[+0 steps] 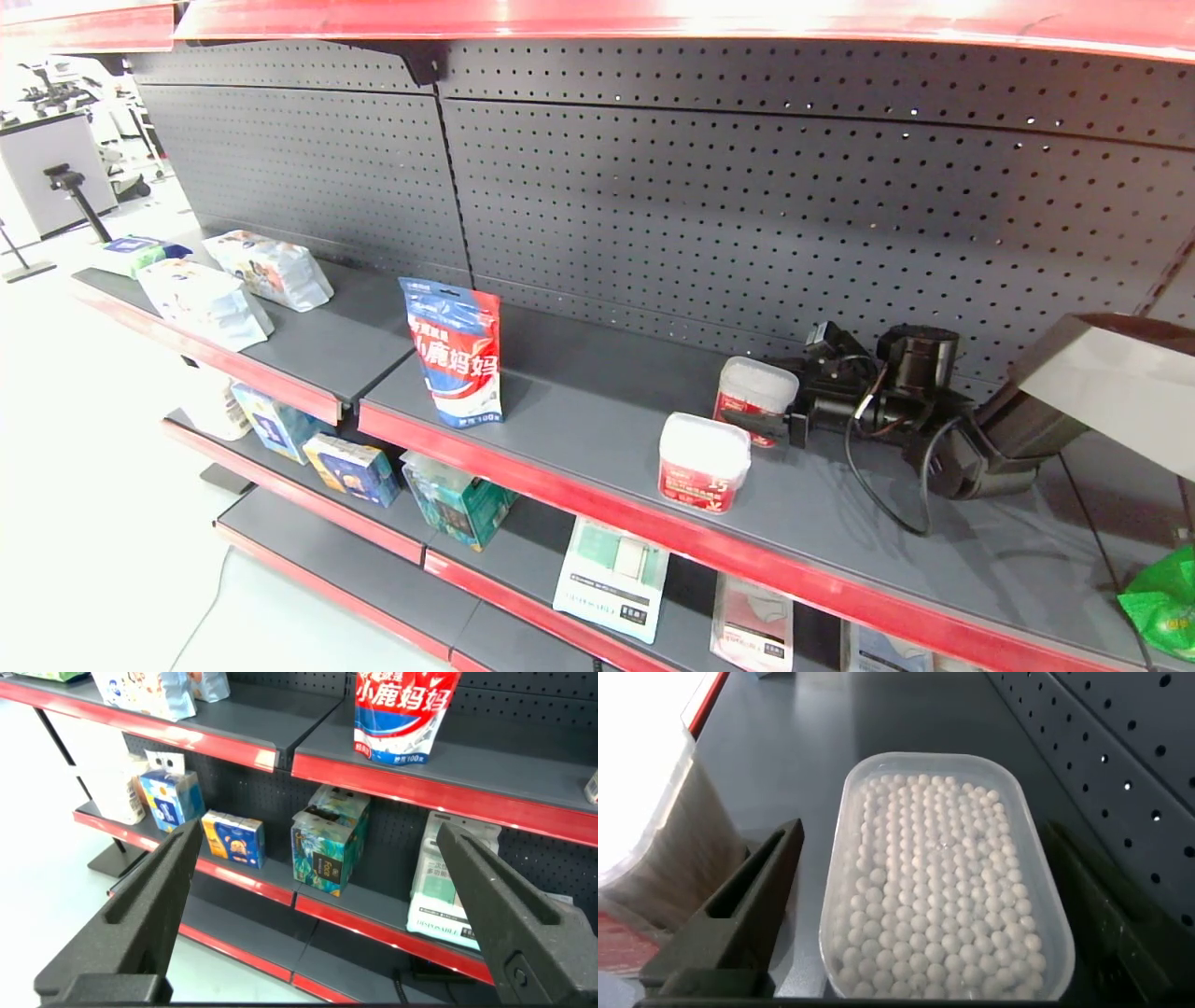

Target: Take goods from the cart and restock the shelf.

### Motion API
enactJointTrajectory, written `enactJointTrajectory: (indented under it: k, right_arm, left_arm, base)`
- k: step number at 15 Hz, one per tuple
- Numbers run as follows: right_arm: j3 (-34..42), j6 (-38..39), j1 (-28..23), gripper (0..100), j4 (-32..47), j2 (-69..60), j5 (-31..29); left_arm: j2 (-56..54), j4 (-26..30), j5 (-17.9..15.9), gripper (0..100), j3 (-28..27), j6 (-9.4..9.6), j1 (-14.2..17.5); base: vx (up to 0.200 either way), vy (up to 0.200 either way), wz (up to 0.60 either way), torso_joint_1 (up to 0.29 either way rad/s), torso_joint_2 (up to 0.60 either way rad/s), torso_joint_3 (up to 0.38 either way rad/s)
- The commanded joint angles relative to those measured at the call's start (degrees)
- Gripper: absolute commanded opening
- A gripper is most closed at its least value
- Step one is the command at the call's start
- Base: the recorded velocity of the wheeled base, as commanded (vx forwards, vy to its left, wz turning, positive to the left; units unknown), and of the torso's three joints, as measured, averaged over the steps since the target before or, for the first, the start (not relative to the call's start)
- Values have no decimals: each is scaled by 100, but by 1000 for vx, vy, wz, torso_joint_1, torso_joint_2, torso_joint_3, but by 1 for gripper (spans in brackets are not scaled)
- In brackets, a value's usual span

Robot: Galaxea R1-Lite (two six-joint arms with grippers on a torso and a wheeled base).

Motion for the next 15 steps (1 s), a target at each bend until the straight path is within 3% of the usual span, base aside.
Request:
enactJointTrajectory:
  k: [1,7,15]
  right_arm:
    - [249,-1,-25,100,22,-278,-13]
    - [486,-45,-33,100,22,-453,-488]
    - [1242,34,-174,100,48,-1288,-514]
  left_arm:
    - [-3,-2,10,100,0,-8,-7]
    - [-3,-2,1,100,0,1,-7]
    - [-3,-2,1,100,0,1,-7]
  base:
    - [0,0,0,0,0,0]
    - [0,0,0,0,0,0]
    - [0,0,0,0,0,0]
